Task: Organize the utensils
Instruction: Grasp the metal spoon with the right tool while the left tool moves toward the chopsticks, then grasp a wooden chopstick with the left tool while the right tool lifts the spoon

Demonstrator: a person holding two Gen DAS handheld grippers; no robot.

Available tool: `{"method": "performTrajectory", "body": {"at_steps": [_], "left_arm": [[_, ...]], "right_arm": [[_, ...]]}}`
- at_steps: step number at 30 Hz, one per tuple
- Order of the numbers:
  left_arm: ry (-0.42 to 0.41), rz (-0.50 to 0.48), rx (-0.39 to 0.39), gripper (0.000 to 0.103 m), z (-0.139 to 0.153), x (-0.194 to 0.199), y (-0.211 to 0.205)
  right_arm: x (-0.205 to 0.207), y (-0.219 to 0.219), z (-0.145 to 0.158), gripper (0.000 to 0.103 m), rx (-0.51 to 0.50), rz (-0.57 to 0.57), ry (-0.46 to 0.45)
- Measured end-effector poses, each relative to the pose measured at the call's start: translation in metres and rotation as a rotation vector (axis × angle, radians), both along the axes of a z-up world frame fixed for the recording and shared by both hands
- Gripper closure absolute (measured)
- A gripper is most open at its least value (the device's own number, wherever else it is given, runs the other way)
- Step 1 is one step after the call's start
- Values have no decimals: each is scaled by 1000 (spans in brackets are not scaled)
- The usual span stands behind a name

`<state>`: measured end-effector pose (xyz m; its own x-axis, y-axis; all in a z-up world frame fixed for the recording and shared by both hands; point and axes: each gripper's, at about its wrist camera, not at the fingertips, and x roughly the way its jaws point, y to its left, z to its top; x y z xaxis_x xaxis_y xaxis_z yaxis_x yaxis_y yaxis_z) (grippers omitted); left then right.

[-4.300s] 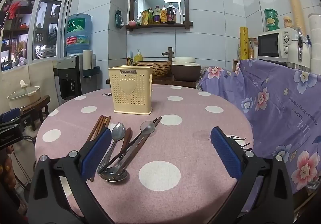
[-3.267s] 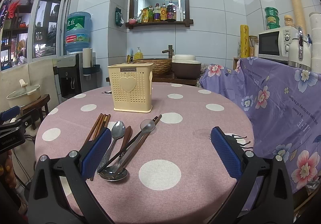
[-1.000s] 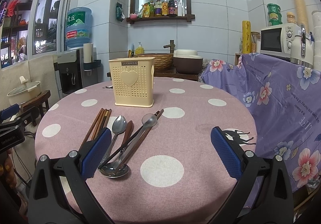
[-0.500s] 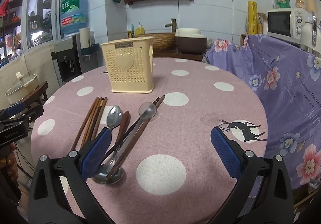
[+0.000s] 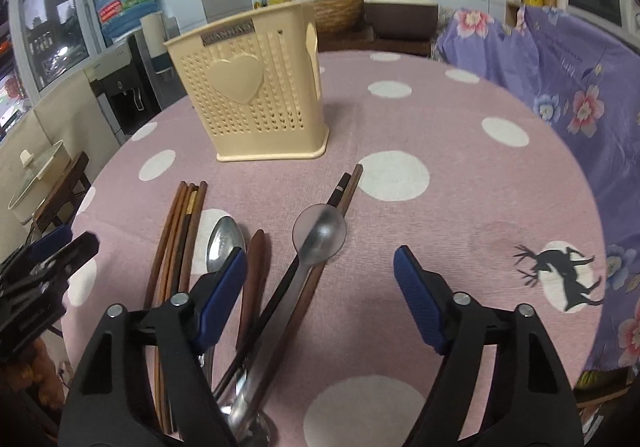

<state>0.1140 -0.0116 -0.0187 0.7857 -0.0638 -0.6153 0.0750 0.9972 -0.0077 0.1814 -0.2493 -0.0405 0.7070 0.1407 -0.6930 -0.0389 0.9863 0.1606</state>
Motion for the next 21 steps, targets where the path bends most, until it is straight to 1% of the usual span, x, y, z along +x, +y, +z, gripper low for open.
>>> {"method": "performTrajectory", "body": {"at_steps": [3, 6, 9, 13, 14, 16, 18, 21], "left_arm": [[6, 4, 7, 34, -1, 1, 1], [7, 12, 4, 34, -1, 2, 4], [7, 10, 15, 34, -2, 3, 4], [12, 0, 28, 34, -4, 4, 1], [16, -3, 30, 34, -5, 5, 0], [24, -8, 37, 34, -7, 6, -1], [38, -14, 42, 34, -9, 9, -3], [65, -27, 42, 34, -13, 14, -5]], "right_arm": [[17, 1, -7, 33, 25, -27, 36], [29, 0, -16, 38, 47, -60, 77], [38, 1, -24, 44, 73, -69, 116], [42, 10, -24, 50, 33, -71, 111], [43, 11, -24, 54, 19, -73, 113], [43, 13, -25, 58, -5, -77, 108], [43, 10, -24, 66, 3, -78, 106], [43, 5, -24, 66, 37, -69, 106]]}}
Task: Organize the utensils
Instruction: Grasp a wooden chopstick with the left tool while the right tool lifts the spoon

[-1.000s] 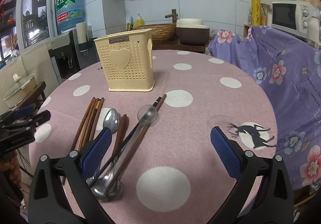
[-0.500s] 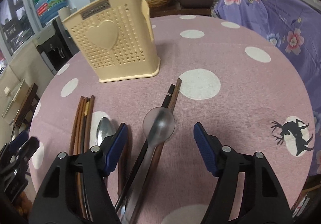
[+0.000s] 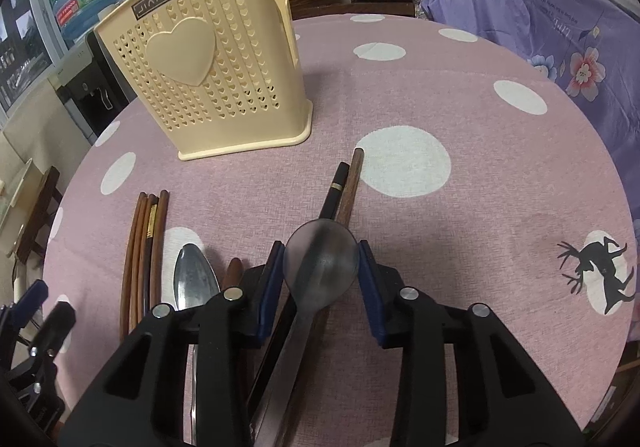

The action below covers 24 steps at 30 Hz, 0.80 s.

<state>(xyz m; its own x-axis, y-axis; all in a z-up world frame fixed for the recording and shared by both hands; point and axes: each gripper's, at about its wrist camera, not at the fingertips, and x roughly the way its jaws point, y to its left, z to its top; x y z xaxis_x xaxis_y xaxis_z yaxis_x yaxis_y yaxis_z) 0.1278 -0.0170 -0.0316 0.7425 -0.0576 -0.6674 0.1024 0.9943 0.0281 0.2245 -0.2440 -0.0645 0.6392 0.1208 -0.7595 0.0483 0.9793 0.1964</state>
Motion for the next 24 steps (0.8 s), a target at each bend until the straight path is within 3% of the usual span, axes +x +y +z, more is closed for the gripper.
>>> {"method": "performTrajectory", "body": {"at_steps": [4, 10, 16, 20, 24], "left_arm": [[36, -12, -8, 39, -3, 8, -4], [105, -6, -58, 51, -4, 27, -7], [172, -8, -17, 68, -16, 41, -23], [198, 2, -22, 72, -22, 44, -26], [205, 10, 20, 74, -24, 50, -31]], "right_arm": [[-4, -7, 7, 66, 31, 8, -27], [-22, -8, 35, 66, -8, 17, -130], [-38, -8, 53, 66, -41, 33, -203], [-46, -10, 59, 66, -38, 39, -226], [-50, -10, 64, 66, -31, 48, -242]]}}
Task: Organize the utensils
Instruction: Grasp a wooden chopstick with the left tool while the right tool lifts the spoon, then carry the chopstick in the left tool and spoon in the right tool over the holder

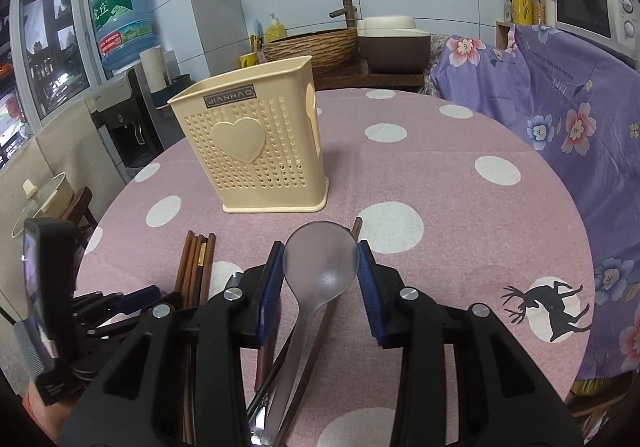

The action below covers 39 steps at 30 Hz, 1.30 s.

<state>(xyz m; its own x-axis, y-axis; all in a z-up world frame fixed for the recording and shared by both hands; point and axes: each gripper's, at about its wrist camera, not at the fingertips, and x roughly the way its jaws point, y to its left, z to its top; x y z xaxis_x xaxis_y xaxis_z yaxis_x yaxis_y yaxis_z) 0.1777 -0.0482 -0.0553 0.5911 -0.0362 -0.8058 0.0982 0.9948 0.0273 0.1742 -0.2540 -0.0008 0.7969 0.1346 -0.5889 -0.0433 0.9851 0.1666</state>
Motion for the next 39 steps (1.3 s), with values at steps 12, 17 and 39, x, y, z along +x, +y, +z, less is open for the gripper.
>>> {"method": "performTrajectory", "body": {"at_steps": [12, 17, 39], "left_arm": [[75, 37, -17, 86, 5, 52, 2], [63, 46, 2, 92, 4, 51, -2], [-154, 39, -188, 95, 81, 22, 25]], "right_arm": [[-10, 7, 11, 66, -1, 19, -32], [-10, 10, 13, 66, -5, 20, -39], [-21, 5, 42, 66, -14, 88, -144]]}}
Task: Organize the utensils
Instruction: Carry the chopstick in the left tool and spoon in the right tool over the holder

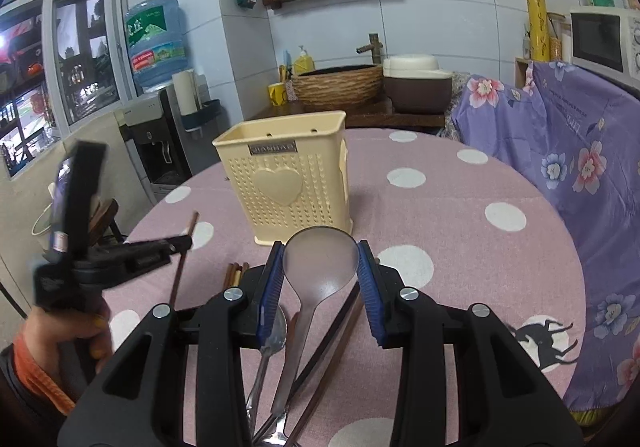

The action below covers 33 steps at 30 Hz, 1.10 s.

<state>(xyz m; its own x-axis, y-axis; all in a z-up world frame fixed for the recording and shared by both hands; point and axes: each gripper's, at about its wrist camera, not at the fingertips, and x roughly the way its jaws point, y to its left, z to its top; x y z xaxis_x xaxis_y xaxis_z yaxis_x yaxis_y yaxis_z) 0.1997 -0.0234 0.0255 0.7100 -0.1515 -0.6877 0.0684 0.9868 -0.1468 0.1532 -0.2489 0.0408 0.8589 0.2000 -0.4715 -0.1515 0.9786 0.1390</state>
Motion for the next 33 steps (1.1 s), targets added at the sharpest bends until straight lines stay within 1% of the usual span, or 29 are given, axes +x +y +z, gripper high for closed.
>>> {"method": "performTrajectory", "body": {"at_steps": [4, 7, 14, 20, 22, 26, 29, 33], "left_arm": [[-118, -13, -37, 95, 41, -18, 9], [-178, -4, -39, 95, 55, -25, 12], [-219, -2, -58, 95, 64, -30, 16], [-260, -2, -63, 95, 81, -33, 24], [-272, -8, -66, 95, 90, -31, 26], [-307, -17, -67, 95, 117, -24, 27], [-346, -26, -70, 95, 154, -14, 24], [-415, -17, -63, 95, 202, 0, 13]], "right_arm": [[-3, 1, 15, 66, -13, 29, -36], [-3, 5, 20, 66, -30, 35, -47], [1, 8, 26, 66, -41, 57, -45], [8, 5, 32, 66, -20, 77, -30], [13, 5, 39, 66, -18, 84, -34], [28, 3, 68, 66, -18, 91, -65], [43, 1, 101, 66, -24, 81, -110], [67, 1, 156, 66, -27, 48, -191]]}}
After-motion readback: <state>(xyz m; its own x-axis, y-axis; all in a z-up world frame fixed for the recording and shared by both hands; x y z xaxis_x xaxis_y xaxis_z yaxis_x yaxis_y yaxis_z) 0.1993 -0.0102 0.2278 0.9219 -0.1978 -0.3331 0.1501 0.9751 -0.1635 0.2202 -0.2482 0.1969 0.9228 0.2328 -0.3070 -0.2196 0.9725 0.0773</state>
